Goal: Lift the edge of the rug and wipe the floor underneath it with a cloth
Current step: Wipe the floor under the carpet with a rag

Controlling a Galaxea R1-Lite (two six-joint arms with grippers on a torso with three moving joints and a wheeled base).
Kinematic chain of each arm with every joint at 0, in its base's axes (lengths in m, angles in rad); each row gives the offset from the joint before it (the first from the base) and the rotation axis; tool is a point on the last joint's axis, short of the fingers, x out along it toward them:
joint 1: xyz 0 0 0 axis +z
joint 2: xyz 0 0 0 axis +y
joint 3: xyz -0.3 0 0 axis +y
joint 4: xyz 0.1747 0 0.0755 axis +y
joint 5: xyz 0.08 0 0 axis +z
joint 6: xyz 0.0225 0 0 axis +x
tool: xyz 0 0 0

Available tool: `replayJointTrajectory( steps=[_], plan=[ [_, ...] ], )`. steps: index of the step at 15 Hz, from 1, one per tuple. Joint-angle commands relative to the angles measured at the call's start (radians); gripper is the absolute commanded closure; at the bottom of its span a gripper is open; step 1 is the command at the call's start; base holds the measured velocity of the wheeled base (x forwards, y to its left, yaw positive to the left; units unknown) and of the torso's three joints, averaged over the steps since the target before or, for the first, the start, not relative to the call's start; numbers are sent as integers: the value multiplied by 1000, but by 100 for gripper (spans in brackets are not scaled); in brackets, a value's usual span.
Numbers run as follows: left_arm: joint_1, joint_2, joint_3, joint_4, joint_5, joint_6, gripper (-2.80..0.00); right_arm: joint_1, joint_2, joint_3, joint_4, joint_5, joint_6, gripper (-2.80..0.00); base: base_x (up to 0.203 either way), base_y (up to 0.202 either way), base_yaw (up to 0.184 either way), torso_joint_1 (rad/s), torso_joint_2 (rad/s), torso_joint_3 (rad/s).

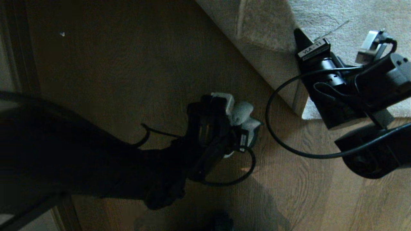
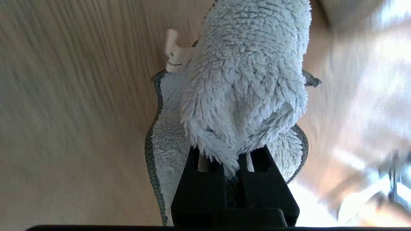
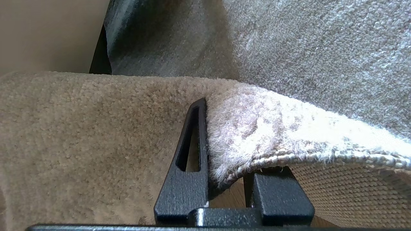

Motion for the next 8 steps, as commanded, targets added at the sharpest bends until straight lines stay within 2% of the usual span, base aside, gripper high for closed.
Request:
replayJointTrajectory(
  steps=[1,8],
  plan=[
    [27,78,-118,-2,9,-5,0,1,5,2,-47,-2,4,0,0,0,0,0,0,0],
    [227,178,-423,5,11,-6,0,1,6,24,-47,-14,7,0,0,0,0,0,0,0]
  ],
)
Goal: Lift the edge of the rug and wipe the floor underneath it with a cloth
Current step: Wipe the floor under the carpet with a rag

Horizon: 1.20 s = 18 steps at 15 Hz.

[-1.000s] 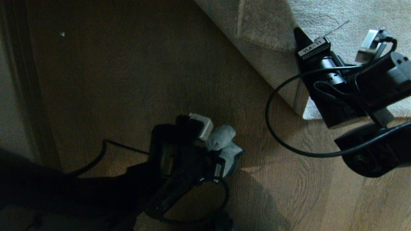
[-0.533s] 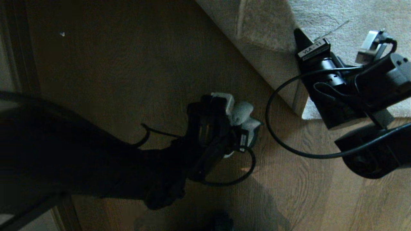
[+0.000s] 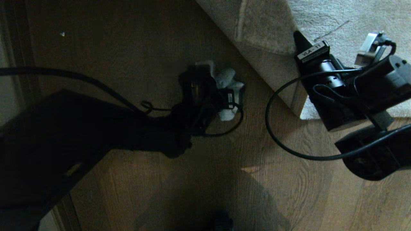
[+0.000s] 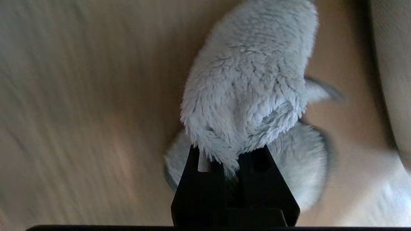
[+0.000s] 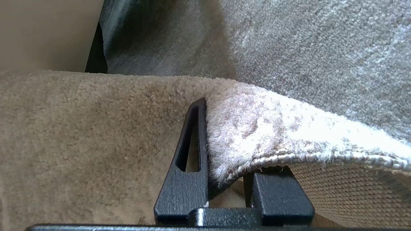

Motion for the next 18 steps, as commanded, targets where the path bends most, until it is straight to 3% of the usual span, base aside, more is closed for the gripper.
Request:
replayJointTrajectory(
  steps=[1,6,12,15,18],
  plan=[
    [81,37,-98,9,5,-1,0,0,4,12,-46,-5,3,0,0,0,0,0,0,0],
    [205,8,-186,54,3,-3,0,0,3,12,-46,-5,5,0,0,0,0,0,0,0],
    [326,-88,-179,79,2,-11,0,0,3,13,-46,-3,5,0,0,0,0,0,0,0],
    [384,-161,-129,99,1,-24,0,0,0,13,-46,-3,5,0,0,0,0,0,0,0],
    [426,-262,2,97,-3,-26,0,0,-7,21,-46,-3,5,0,0,0,0,0,0,0]
  ],
)
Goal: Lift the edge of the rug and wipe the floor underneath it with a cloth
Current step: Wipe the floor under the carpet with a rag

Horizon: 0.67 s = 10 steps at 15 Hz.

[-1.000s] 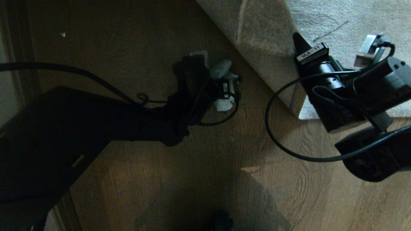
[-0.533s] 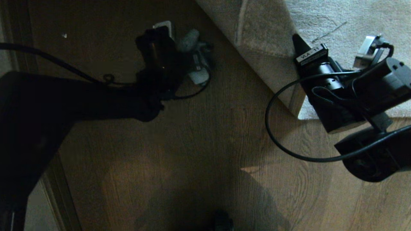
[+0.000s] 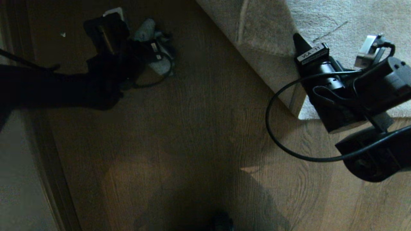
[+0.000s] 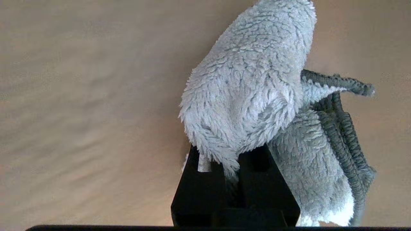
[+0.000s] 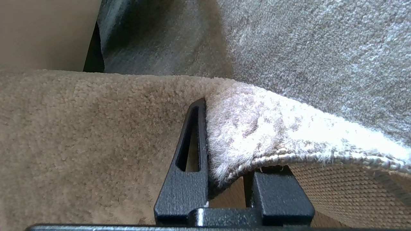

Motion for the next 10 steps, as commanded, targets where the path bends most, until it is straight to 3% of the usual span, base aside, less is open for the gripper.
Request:
replayJointTrajectory(
  steps=[1,6,10],
  plan=[
    [27,-117,124,-10,-8,-6,0,0,-5,8,-48,-1,2,0,0,0,0,0,0,0],
    [19,-346,582,-37,-10,-16,0,2,-16,7,-48,-1,2,0,0,0,0,0,0,0],
    [-108,-540,966,-41,-10,-16,0,3,-26,12,-48,-1,-1,0,0,0,0,0,0,0]
  ],
)
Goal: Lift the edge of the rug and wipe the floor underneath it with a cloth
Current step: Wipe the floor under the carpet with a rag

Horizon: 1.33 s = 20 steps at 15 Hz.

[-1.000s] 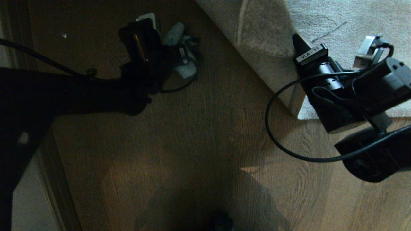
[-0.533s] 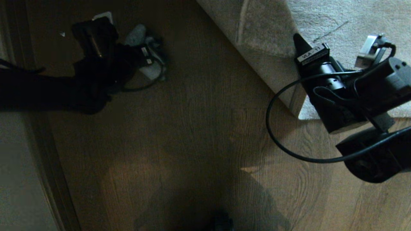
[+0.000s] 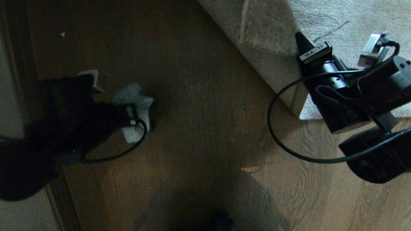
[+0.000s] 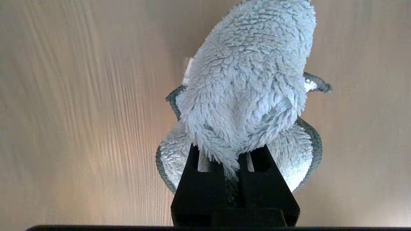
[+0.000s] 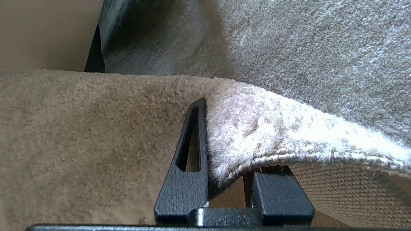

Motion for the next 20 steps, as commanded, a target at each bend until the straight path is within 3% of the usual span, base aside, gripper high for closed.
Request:
replayJointTrajectory(
  steps=[1,5,9,13,20],
  plan=[
    [-122,-162,215,-3,2,-1,0,0,-8,5,-50,-3,2,0,0,0,0,0,0,0],
    [-373,-219,387,-3,25,2,0,1,-30,42,-50,-3,2,0,0,0,0,0,0,0],
    [-465,-137,391,-3,36,0,0,0,-35,52,-50,-5,2,0,0,0,0,0,0,0],
    [-519,11,256,-3,36,-1,0,-2,-28,51,-50,-5,2,0,0,0,0,0,0,0],
    [-590,304,-134,-4,35,-3,0,-6,-24,52,-49,-7,4,0,0,0,0,0,0,0]
  ],
)
